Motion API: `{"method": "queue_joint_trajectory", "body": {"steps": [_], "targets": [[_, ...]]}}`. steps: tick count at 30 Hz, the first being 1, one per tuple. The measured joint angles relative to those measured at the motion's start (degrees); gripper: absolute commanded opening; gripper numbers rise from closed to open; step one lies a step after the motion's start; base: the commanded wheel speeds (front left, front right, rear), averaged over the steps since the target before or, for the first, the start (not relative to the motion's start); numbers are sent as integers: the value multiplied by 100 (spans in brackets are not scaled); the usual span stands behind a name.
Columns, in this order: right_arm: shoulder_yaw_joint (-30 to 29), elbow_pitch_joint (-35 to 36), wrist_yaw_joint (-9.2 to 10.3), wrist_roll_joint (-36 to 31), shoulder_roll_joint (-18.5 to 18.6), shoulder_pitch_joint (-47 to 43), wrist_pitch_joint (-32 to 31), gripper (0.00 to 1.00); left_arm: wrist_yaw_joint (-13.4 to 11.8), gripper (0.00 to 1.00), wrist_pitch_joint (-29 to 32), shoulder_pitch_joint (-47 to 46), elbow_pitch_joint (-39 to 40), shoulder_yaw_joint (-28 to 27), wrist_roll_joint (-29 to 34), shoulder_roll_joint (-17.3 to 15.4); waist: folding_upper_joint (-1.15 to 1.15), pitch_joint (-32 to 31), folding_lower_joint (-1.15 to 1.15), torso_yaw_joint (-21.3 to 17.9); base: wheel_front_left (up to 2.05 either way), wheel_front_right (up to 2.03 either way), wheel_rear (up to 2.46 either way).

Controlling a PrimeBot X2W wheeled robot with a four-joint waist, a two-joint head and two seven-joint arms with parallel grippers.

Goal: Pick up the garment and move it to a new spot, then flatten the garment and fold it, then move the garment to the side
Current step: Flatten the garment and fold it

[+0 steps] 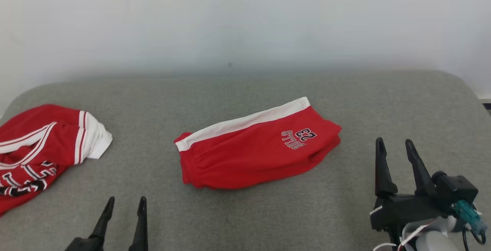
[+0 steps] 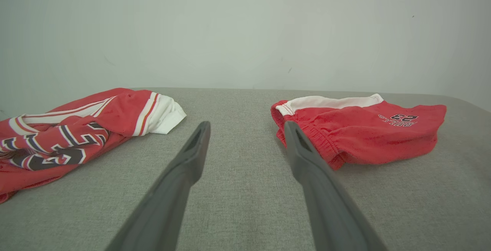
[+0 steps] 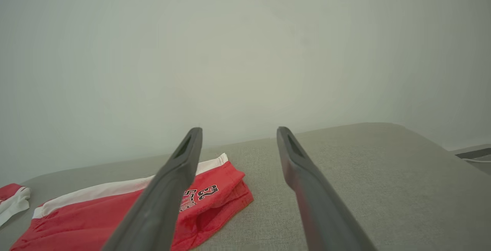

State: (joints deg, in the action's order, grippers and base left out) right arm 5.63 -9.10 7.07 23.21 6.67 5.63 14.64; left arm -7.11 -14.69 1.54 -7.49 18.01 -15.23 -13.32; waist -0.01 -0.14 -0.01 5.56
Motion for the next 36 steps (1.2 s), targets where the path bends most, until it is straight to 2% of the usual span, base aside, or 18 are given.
{"method": "queue_joint_trajectory", "body": {"steps": [8,16,28,36], "targets": [[-254,21,4,-41,-125,-288,0,100,0,100,1,4,168,29,18,168,0,-182,0,-216,0,0,0],[-458,118,5,-112,-177,-291,0,100,0,100,4,59,208,-55,52,172,1,-165,1,-199,0,0,0],[-441,185,5,-268,-224,-290,0,100,14,100,164,54,202,77,70,171,1,-116,2,-187,0,0,0],[-392,154,5,-321,-244,-283,1,100,400,100,623,-375,-456,565,316,111,1,-39,1,-228,0,0,0]]}}
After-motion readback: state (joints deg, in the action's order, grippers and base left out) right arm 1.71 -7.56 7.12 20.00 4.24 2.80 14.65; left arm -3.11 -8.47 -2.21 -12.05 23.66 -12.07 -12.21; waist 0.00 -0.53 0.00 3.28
